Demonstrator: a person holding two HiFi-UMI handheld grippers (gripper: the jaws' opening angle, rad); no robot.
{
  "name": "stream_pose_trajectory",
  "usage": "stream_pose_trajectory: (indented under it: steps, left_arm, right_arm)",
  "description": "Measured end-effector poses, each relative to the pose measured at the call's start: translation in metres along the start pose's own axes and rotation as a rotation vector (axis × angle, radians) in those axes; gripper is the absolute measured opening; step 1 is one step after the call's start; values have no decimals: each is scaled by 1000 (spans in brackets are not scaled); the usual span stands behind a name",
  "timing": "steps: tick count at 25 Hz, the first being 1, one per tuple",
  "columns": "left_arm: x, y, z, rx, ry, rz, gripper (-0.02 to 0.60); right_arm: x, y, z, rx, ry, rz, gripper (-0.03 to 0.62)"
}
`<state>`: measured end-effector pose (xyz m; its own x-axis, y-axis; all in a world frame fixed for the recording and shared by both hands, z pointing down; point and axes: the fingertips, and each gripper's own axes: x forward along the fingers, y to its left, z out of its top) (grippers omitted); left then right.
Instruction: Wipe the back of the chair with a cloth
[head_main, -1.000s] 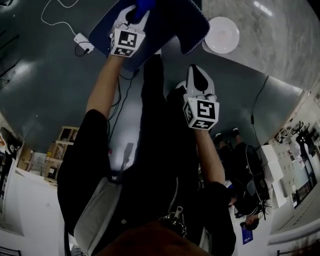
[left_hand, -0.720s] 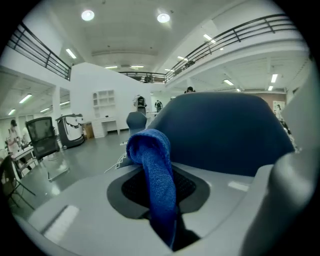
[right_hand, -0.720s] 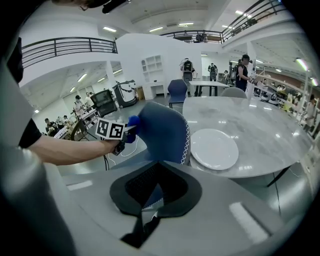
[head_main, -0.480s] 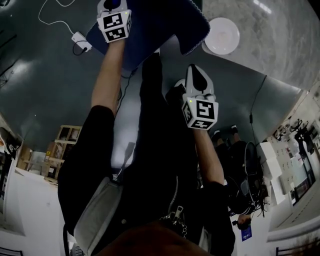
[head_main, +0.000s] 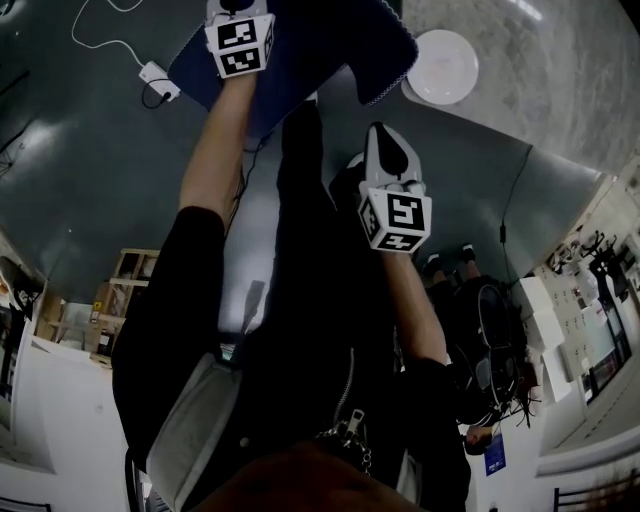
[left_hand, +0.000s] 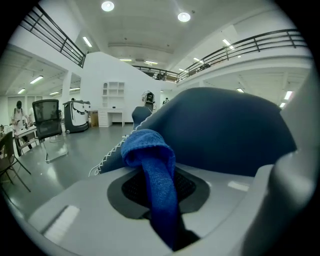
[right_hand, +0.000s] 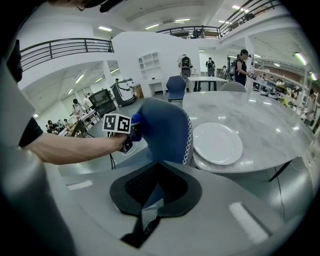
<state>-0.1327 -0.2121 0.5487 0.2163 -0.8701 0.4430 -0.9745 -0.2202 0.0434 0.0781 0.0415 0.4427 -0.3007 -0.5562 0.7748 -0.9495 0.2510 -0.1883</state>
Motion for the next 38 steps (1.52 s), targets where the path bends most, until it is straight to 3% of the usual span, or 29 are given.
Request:
stream_pose_trajectory:
  steps: [24, 38]
  left_arm:
    - [-15, -103, -28, 139, 33, -263, 84]
    - [-34, -154, -54, 102, 65, -323, 84]
  right_arm:
    - [-10, 7, -3, 14, -7, 3, 3]
    - [-13, -9, -12, 34, -5, -7, 3]
